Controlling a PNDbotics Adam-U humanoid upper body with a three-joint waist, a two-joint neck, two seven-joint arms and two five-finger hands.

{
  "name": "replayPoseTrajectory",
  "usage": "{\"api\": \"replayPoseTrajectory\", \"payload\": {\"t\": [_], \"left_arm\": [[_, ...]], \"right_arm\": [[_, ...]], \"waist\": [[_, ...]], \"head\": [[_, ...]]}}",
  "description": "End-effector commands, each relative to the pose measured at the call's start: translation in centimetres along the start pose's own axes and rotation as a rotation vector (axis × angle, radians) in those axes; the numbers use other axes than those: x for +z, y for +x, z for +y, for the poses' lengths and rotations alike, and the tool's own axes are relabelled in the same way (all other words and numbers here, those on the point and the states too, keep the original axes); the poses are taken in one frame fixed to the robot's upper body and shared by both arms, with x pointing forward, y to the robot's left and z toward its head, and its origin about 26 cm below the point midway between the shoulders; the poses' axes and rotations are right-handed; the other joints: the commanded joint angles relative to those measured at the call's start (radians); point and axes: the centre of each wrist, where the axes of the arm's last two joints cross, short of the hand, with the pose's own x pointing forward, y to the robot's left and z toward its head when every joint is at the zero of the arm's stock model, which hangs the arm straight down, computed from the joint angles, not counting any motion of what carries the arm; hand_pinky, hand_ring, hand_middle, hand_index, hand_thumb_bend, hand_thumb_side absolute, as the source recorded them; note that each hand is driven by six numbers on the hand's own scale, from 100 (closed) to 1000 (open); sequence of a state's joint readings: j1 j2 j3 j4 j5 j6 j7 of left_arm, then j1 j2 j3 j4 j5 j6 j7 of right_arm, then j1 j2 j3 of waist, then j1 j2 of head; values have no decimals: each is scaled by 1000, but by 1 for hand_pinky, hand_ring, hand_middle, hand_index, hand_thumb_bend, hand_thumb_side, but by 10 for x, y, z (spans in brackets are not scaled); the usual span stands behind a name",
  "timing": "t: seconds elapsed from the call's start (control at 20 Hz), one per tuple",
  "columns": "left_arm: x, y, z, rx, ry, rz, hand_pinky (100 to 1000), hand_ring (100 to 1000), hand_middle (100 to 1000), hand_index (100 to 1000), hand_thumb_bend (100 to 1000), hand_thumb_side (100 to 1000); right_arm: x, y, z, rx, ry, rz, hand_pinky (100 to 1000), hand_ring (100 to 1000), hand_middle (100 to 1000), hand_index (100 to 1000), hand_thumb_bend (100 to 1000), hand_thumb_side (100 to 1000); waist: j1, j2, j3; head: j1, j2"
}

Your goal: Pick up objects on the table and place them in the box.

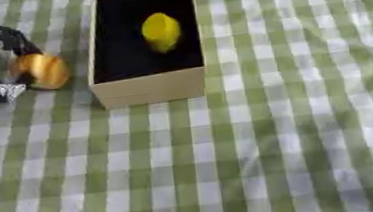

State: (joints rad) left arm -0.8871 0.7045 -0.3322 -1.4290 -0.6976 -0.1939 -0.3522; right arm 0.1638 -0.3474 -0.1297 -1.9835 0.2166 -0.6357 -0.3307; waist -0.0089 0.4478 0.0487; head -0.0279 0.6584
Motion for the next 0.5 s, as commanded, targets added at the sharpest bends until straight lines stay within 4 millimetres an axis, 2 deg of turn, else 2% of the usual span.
{"api": "replayPoseTrajectory", "payload": {"t": [0.05, 0.3, 0.5], "left_arm": [[8, 9, 44, -52, 108, -46, 711, 629, 545, 577, 100, 100], [3, 49, 94, -27, 228, -189, 702, 581, 521, 559, 100, 104], [-7, 71, 114, 35, 268, -261, 704, 568, 516, 554, 100, 116]], "right_arm": [[-2, 3, -7, 14, -3, -26, 927, 807, 496, 706, 100, 502], [0, 3, -9, 24, -6, -28, 925, 807, 489, 705, 100, 504], [0, 3, -9, 24, -2, -24, 925, 807, 488, 704, 100, 506]], "waist": [[3, -27, 1], [7, -35, 4], [10, -40, 5]], "head": [[-5, -2], [-13, 3], [-15, 3]]}}
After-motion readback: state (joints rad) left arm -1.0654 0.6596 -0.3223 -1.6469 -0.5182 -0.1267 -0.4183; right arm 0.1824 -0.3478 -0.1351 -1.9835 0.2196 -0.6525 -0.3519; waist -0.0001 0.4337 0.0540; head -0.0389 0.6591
